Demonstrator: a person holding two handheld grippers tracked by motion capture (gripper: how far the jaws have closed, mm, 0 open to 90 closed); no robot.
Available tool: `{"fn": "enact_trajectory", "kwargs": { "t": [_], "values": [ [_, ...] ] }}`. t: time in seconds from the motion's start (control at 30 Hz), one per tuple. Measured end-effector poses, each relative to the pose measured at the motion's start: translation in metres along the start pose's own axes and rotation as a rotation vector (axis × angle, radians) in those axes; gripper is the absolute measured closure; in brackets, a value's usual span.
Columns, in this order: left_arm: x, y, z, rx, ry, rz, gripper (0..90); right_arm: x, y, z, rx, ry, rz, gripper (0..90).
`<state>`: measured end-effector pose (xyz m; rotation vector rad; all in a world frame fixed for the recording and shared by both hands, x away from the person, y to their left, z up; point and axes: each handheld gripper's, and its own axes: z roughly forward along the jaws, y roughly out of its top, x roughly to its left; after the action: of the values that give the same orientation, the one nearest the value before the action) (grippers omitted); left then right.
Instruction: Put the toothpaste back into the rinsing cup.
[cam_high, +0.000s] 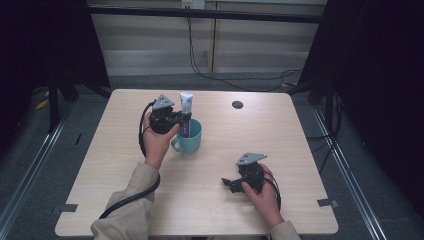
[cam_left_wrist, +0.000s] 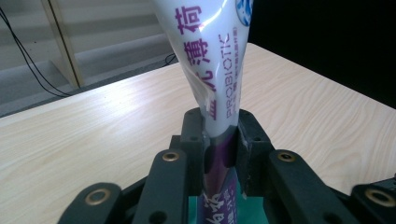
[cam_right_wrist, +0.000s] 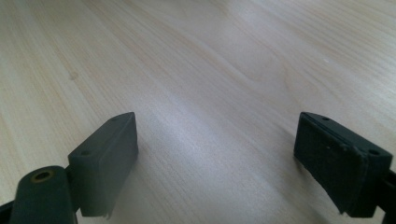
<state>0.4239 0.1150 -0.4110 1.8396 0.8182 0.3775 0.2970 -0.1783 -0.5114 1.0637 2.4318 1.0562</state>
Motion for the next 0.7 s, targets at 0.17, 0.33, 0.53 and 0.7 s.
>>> {"fn": "enact_trajectory", "kwargs": {
  "t": [0.17,0.33,0.53,0.7],
  "values": [
    [-0.0004,-0.0025,0.0006,0.002,0.000,-0.002,75.9,0.0000,0.0000,-0.0001,0.001,0.000,0.001,13.2],
    [-0.0004,-0.0032,0.0013,0.005,0.001,0.001,75.9,0.0001,0.0000,-0.0001,0.001,0.000,0.001,13.2],
    [-0.0017,-0.0051,0.0036,0.011,0.003,-0.001,75.9,0.0002,0.0000,-0.0002,0.002,0.000,0.003,13.2],
    [-0.0026,-0.0066,0.0060,0.016,0.002,-0.004,75.8,0.0002,0.0000,-0.0001,0.002,0.000,0.003,13.2]
  ]
}}
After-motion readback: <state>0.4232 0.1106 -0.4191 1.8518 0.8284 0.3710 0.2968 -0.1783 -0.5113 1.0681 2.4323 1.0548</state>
